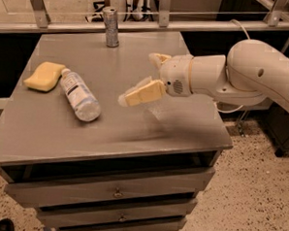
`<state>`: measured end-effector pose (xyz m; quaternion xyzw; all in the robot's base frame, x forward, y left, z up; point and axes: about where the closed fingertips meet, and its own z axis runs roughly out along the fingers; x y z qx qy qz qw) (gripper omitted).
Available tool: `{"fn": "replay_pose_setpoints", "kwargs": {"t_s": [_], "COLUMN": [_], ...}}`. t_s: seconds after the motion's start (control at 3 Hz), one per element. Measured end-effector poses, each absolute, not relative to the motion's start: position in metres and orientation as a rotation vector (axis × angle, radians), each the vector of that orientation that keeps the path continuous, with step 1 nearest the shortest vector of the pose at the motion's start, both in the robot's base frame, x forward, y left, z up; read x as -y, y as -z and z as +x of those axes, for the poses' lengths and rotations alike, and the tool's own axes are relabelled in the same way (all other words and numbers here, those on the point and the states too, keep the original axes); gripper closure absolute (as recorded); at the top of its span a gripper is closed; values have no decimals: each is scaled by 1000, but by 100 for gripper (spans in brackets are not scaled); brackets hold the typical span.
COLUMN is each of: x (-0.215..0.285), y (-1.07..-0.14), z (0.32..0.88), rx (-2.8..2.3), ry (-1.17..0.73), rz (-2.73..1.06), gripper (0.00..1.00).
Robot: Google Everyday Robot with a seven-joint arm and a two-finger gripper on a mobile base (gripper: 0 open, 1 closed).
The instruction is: Knock blue plastic bottle over
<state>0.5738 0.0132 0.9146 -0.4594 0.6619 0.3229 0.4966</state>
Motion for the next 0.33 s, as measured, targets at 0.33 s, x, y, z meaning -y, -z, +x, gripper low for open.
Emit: {"fn": "replay_pose_setpoints", "kwargs": {"t_s": [0.33], "x": [-20], "y": [-912], "z": [572], "rx": [-1608], "ry": [-790], "rz": [-1119], "gripper": [0]}}
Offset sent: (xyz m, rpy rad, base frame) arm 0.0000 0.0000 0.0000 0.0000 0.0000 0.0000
